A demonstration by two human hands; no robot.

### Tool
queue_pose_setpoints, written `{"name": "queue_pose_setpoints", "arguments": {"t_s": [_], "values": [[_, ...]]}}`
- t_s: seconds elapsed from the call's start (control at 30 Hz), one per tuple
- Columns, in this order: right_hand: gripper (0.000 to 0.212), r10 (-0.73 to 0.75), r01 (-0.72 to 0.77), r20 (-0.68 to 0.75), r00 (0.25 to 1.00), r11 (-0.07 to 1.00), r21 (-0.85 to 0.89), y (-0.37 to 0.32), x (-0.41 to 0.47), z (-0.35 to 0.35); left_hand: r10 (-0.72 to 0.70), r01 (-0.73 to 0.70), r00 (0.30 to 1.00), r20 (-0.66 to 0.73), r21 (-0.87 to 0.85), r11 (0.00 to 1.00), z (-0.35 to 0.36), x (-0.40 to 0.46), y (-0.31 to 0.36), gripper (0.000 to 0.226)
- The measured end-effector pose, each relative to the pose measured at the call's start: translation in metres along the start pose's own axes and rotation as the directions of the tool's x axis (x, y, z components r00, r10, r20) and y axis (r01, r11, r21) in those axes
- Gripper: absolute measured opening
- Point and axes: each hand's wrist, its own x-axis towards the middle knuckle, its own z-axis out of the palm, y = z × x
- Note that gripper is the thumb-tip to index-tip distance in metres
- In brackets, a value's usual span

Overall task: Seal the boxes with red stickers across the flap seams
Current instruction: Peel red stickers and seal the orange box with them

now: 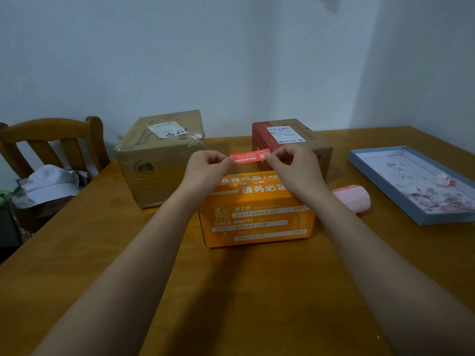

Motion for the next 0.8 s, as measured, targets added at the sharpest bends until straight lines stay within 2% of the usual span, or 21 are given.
{"name": "queue_pose_setpoints", "arguments": {"t_s": [0.17, 0.3, 0.4, 0.5, 0.57, 0.67, 0.8], "values": [[0.017, 0.090, -0.088, 0.015, 0.996, 0.991, -0.103, 0.003, 0.003, 0.000, 0.052, -0.049, 0.999, -0.014, 0.174, 0.983, 0.006, 0.002, 0.002, 0.021], [0.013, 0.131, -0.124, 0.032, 0.991, 0.980, -0.153, 0.009, 0.005, 0.005, 0.099, -0.097, 0.995, 0.016, 0.399, 0.912, 0.012, 0.006, -0.004, 0.015], [0.011, 0.141, -0.137, 0.016, 0.990, 0.980, -0.147, 0.012, 0.005, 0.003, 0.084, -0.078, 0.996, 0.009, 0.484, 0.871, 0.009, 0.008, -0.008, 0.010], [0.010, 0.155, -0.142, 0.087, 0.984, 0.980, -0.141, 0.014, 0.003, 0.000, 0.008, -0.031, 0.999, 0.047, 0.504, 0.863, 0.006, 0.006, -0.012, 0.013], [0.009, 0.146, -0.141, 0.098, 0.984, 0.989, -0.053, 0.011, 0.001, -0.002, 0.001, -0.024, 0.999, 0.045, 0.505, 0.863, 0.007, 0.005, -0.014, 0.020], [0.011, 0.087, -0.093, 0.105, 0.991, 0.994, 0.056, -0.001, -0.003, -0.005, 0.065, -0.074, 0.997, 0.035, 0.457, 0.887, 0.012, 0.005, -0.013, 0.031], [0.011, 0.036, -0.053, 0.147, 0.988, 0.992, 0.112, -0.006, -0.007, -0.004, 0.138, -0.171, 0.983, 0.120, 0.333, 0.927, 0.015, 0.006, -0.007, 0.031]]}}
